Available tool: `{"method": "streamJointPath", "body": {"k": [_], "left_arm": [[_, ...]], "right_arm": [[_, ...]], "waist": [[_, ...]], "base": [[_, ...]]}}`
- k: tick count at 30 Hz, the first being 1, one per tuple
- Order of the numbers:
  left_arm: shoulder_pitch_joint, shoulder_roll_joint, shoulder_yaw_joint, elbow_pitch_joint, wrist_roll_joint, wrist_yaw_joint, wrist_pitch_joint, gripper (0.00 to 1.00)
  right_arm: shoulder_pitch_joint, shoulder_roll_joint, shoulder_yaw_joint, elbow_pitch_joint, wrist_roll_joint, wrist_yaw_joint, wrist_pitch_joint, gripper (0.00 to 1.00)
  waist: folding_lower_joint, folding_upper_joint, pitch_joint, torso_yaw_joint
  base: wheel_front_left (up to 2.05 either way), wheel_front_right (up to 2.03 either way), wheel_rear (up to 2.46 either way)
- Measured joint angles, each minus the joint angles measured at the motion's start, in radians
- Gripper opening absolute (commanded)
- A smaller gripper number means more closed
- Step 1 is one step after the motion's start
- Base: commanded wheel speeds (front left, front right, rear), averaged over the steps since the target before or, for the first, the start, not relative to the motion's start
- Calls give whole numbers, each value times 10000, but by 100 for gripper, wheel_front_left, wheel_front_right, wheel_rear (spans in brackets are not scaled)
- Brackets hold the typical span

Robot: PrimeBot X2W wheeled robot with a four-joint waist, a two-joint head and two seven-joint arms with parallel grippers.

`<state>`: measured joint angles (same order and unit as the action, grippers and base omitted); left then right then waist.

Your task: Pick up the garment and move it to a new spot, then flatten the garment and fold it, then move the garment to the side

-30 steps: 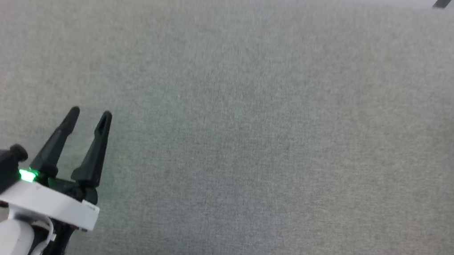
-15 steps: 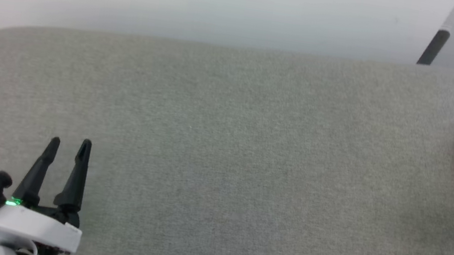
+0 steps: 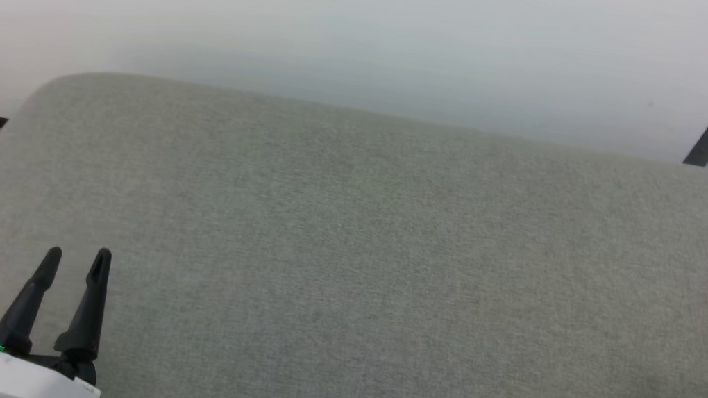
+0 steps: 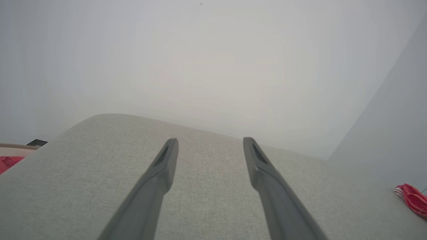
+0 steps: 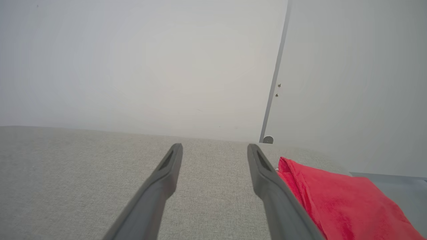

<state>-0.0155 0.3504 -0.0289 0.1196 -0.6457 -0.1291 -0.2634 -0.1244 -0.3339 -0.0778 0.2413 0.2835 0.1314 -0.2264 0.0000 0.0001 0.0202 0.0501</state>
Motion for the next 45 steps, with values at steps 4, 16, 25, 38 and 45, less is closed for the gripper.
{"method": "streamJointPath", "body": {"k": [4,16,25,38,45], "left_arm": [[124,27,71,-84,0,0,0,100],[371,94,77,-115,207,0,2,100],[391,36,123,-123,581,0,0,100],[423,-21,100,-125,671,0,0,100],[438,-54,121,-132,744,0,0,100]], "right_arm": [[372,178,-215,-17,29,0,-115,100],[1175,675,-249,-180,-33,0,-249,100],[1305,690,-100,-38,86,0,-305,100],[1360,702,-56,35,163,0,-336,100],[1361,696,-54,109,228,-2,-341,100]], "waist": [[0,-1,-170,177],[1,-1,-331,291],[1,0,-302,283],[0,-1,-261,338],[0,-1,-242,356]], "base": [[0,0,0],[0,0,0],[0,0,0],[0,0,0],[0,0,0]]}}
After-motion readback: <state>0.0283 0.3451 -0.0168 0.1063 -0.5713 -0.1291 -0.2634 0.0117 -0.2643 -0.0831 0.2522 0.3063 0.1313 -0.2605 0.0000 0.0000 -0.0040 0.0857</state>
